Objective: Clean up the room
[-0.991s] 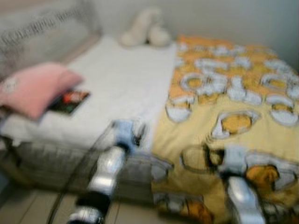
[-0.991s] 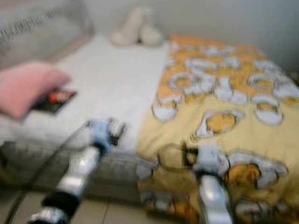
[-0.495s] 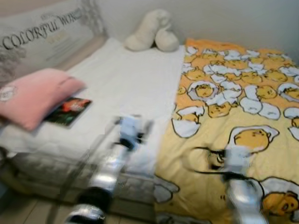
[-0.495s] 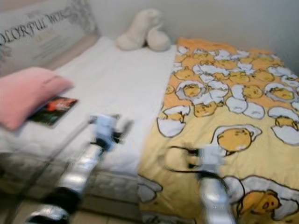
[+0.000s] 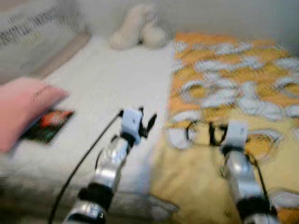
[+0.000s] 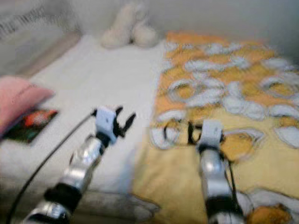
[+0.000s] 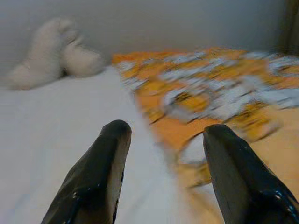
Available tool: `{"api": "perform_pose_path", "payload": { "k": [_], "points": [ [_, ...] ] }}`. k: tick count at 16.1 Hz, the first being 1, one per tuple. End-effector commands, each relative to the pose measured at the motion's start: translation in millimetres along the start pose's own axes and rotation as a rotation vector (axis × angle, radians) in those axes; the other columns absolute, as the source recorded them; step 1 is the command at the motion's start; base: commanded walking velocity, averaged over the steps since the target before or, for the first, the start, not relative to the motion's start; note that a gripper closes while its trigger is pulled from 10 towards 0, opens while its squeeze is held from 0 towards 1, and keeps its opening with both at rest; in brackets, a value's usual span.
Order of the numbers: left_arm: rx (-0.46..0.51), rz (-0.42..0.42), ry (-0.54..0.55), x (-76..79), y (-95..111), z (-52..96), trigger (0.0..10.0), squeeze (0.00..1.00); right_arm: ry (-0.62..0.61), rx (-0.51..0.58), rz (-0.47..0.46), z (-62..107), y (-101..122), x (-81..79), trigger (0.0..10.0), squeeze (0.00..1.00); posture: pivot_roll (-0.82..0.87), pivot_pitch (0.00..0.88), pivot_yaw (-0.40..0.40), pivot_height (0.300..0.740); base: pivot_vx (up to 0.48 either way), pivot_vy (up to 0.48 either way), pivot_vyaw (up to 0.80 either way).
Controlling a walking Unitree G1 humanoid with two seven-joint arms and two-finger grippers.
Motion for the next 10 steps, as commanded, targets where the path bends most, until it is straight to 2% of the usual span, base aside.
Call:
{"api": "perform_pose_path", "payload": {
  "k": [1, 2, 3, 4, 5, 6, 8, 9, 10],
  "points": [
    [-0.033, 0.014, 0.013, -5.7, -5.6, 6.1, 10.0, 0.00, -0.006, -0.095, -0.022, 3.8, -20.8, -1.7, 10.0, 0.00, 0.17, 0.218, 0.056, 0.740, 0.000, 0.000, 0.00],
    [-0.030, 0.008, 0.005, -5.7, -3.4, 6.6, 10.0, 0.00, -0.011, -0.121, -0.030, 1.6, -24.1, -0.8, 10.0, 0.00, 0.18, 0.234, 0.057, 0.740, 0.000, 0.000, 0.00],
    [-0.008, 0.012, -0.042, -0.7, 4.7, 7.9, 10.0, 0.00, -0.006, -0.179, -0.030, -1.2, -31.8, -4.2, 10.0, 0.00, 0.23, 0.287, 0.072, 0.740, 0.000, 0.000, 0.00],
    [0.003, 0.016, -0.066, 2.9, 9.0, 8.5, 10.0, 0.00, 0.002, -0.202, -0.029, -2.4, -34.3, -6.9, 10.0, 0.00, 0.24, 0.294, 0.074, 0.740, 0.000, 0.000, 0.00],
    [0.043, 0.006, -0.122, 14.1, 25.3, 11.6, 10.0, 0.00, 0.029, -0.235, 0.008, -4.9, -36.4, -13.7, 10.0, 0.00, 0.28, 0.343, 0.094, 0.740, 0.000, 0.000, 0.00],
    [0.058, -0.002, -0.151, 20.3, 32.1, 15.7, 10.0, 0.00, 0.026, -0.263, 0.037, -4.6, -39.9, -12.6, 10.0, 0.00, 0.31, 0.373, 0.101, 0.740, 0.000, 0.000, 0.00],
    [0.064, -0.008, -0.168, 25.3, 36.4, 21.1, 10.0, 0.00, 0.015, -0.313, 0.056, -1.3, -48.3, -9.8, 10.0, 0.00, 0.30, 0.386, 0.089, 0.740, 0.000, 0.000, 0.00],
    [0.061, -0.008, -0.164, 25.0, 37.8, 23.2, 10.0, 0.00, 0.007, -0.336, 0.028, 3.2, -54.9, -11.2, 10.0, 0.00, 0.30, 0.389, 0.073, 0.740, 0.000, 0.000, 0.00],
    [0.060, -0.016, -0.161, 24.4, 40.0, 26.3, 10.0, 0.00, 0.030, -0.341, 0.020, 10.8, -62.5, -19.4, 10.0, 0.00, 0.29, 0.399, 0.059, 0.740, 0.000, 0.000, 0.00]
  ]
}}
Point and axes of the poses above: a point about 5 cm out from each wrist's last joint towards the gripper, its own z axis pointing back from the gripper into the wrist, its own y axis along the axis of the wrist's last joint, x = y × z, the point moved 1 cm from there along -z, pointing out of the wrist towards the gripper, and after that the axes turned 7 degrees about z, right-handed, at the moved point
